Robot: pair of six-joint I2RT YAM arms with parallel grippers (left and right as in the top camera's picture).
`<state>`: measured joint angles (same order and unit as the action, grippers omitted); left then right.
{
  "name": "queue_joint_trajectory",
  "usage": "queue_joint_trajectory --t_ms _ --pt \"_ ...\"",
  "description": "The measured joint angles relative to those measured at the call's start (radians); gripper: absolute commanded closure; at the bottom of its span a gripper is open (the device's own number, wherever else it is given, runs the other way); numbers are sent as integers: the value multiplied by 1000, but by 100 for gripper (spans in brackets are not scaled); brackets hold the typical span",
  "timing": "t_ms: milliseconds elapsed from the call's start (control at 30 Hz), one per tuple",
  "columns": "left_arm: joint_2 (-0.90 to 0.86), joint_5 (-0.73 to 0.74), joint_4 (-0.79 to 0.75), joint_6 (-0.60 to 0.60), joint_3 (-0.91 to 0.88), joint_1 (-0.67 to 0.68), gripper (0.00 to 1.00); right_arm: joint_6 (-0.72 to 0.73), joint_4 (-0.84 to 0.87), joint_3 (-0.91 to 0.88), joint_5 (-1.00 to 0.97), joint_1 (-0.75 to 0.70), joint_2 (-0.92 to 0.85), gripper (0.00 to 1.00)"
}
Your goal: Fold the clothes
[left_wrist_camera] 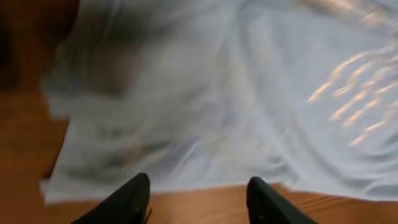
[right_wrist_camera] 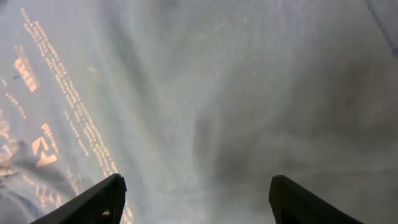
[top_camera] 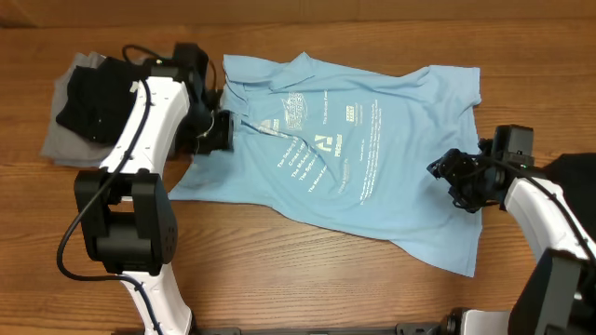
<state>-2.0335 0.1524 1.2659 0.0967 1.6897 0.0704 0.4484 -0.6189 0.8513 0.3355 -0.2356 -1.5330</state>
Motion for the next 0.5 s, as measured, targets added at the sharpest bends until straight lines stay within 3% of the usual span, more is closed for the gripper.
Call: queue_joint_trajectory --t_ms 200,333,367,400,433,467,500 --pt "-1 -98 -26 41 -181 -81 36 -5 -37 2 1 0 18 20" --pt "-2 -113 -140 51 -317 -134 37 -5 -37 2 1 0 18 19" --pt "-2 -109 -172 50 -340 -137 42 -4 -37 2 1 0 18 19" --pt "4 -106 -193 48 -354 -137 58 -5 -38 2 1 0 18 19" --pt "16 -100 -210 43 -369 -135 65 -4 -40 2 1 0 18 19" --pt "24 -76 -226 35 -381 -136 87 -4 -49 2 1 0 18 19" --pt "27 -51 -233 26 -386 -137 93 -4 -56 2 1 0 18 19"
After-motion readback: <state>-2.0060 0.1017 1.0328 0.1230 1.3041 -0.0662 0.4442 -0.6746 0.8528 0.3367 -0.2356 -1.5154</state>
